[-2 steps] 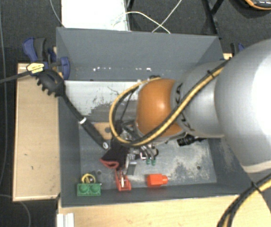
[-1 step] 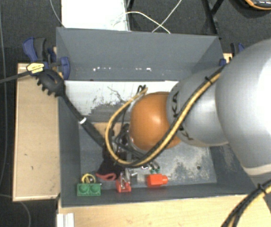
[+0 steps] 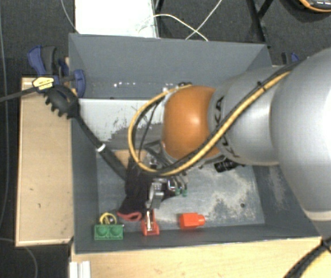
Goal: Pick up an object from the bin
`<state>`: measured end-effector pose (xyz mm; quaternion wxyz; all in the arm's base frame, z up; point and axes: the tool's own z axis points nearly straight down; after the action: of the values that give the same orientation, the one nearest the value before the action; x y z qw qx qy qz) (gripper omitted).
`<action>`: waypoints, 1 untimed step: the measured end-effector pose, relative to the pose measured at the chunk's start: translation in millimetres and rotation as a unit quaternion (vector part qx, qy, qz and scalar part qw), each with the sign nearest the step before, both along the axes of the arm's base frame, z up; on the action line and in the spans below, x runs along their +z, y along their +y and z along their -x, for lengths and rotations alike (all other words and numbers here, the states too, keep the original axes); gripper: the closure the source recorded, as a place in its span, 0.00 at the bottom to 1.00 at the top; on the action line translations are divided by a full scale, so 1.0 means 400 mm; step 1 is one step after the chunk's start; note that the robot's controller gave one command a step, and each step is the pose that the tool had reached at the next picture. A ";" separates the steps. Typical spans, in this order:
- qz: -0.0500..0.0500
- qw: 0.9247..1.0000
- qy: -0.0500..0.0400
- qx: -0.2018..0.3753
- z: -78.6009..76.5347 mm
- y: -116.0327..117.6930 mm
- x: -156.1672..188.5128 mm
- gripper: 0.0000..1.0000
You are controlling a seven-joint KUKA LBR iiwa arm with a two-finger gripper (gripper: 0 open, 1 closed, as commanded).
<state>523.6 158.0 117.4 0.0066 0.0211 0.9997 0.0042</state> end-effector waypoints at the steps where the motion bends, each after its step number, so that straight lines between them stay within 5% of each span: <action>1: 0.000 0.987 -0.015 0.160 0.070 0.002 -0.098 0.00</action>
Offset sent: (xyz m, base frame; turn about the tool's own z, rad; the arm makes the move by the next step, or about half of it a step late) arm -0.0207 -0.0492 -0.0339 -0.0254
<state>495.5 159.0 78.4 0.0204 -0.1395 0.9900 0.0052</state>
